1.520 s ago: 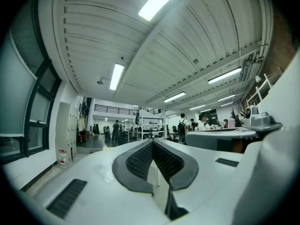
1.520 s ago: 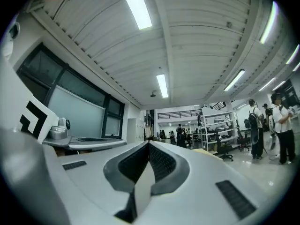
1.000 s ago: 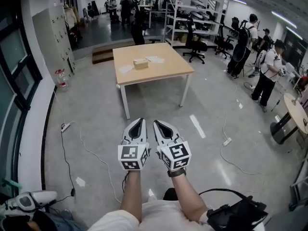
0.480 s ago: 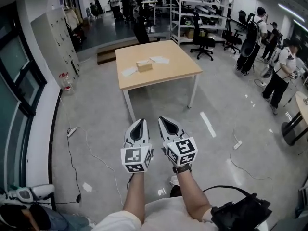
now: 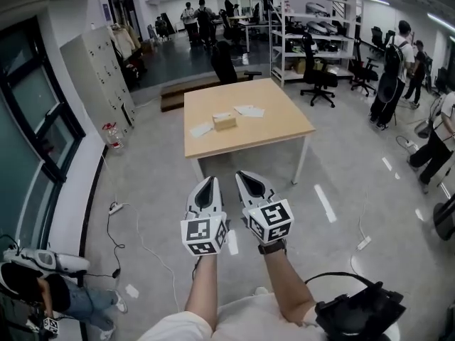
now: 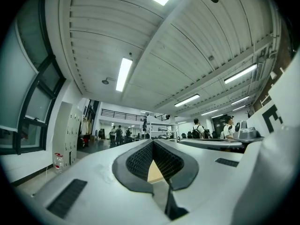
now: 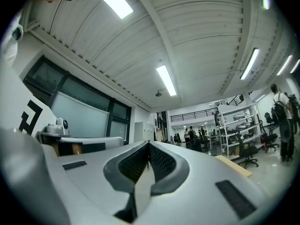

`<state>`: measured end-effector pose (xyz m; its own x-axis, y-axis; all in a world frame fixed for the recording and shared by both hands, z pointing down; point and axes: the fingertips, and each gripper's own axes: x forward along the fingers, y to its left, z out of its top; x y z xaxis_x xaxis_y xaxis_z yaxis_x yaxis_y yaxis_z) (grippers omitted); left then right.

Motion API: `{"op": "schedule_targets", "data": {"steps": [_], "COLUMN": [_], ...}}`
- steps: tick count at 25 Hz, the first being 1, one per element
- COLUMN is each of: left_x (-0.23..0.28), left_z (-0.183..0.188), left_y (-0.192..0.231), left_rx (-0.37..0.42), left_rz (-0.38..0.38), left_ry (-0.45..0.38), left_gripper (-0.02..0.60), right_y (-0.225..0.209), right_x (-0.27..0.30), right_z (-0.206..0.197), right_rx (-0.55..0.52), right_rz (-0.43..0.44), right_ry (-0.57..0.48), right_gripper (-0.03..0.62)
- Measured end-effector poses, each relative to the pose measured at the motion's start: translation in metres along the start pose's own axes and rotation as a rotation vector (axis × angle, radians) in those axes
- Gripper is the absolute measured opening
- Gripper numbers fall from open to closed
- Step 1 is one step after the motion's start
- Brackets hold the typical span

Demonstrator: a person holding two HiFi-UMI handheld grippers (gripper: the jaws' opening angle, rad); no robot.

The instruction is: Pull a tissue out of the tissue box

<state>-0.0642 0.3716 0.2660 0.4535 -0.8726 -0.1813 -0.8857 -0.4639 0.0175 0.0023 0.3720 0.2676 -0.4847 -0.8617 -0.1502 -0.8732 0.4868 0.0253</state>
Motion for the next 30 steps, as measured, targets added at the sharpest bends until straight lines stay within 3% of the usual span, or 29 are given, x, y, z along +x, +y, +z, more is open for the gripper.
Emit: {"op": "schedule_targets", "data": {"steps": [8,14,22,30], "left_x": [0.051,0.079,0.136,0.212], "left_z": [-0.043,-0.045,-0.081,-0.098], "left_y": [-0.029,-0.023,-0.016,0.026], "left_rx": [0.004,0.006,-0.029,-0.059], "left_rz": [0.048,0.086,0.035,0.018], "left_ry": [0.052,0.057,0.09,0.086], "left_gripper": [0.0,0.0,0.0,0.0], "right_y": [-0.046,-0.083,-0.14,-0.179], "right_x": [0.006,0.016,0.05,0.125], "right_z": [-0.023,-0.038,-0.066,-0.069], "right_rx": [0.045,0.078,0.105,0.119], "right_rz": [0.075,0.067,-0.004,-0.003], "right_ry": [0.014,0.034,0.051,0.028], "right_gripper": [0.003,0.003,0.003,0.003]}}
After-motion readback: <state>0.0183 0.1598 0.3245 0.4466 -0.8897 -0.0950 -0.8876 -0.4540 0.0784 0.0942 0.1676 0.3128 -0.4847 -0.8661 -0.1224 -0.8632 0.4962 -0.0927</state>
